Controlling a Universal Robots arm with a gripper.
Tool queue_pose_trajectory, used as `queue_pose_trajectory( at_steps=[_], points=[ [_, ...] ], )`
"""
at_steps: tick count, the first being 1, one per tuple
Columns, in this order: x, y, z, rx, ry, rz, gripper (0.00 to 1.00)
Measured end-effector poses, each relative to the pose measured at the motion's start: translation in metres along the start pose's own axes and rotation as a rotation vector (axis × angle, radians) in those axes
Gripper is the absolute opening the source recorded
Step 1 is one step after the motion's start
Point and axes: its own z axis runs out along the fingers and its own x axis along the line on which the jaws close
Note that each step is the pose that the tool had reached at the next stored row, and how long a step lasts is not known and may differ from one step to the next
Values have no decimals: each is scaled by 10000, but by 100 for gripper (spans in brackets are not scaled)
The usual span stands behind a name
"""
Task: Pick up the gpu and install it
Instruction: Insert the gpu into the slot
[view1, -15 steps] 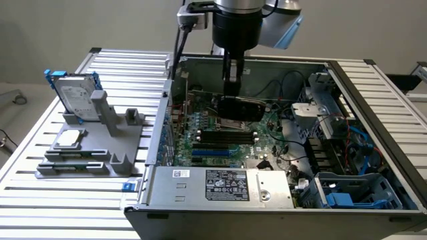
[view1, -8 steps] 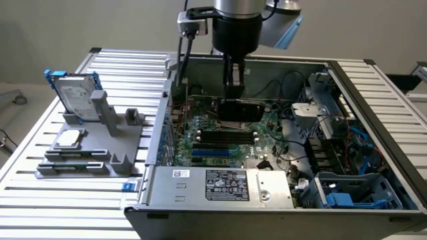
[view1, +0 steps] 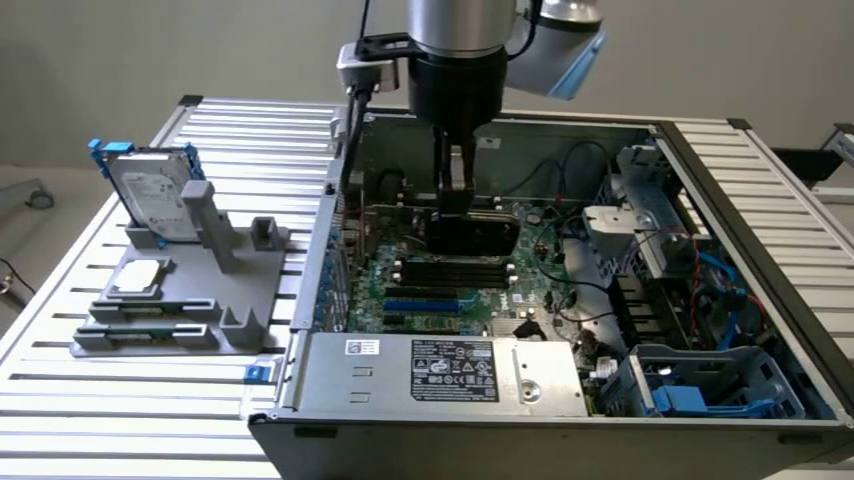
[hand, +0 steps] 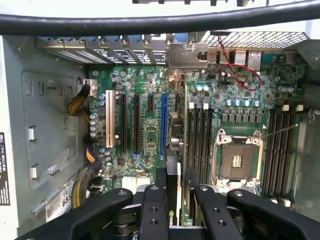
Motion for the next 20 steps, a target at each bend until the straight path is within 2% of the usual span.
queue_pose_trajectory(
  at_steps=[4, 7, 12, 15, 20],
  points=[
    [56, 76, 45, 139, -14, -5, 26],
    [76, 114, 90, 189, -15, -5, 26],
    [80, 118, 102, 189, -14, -4, 26],
    [78, 123, 154, 210, -14, -5, 26],
    [76, 136, 235, 210, -11, 13, 26]
  ],
)
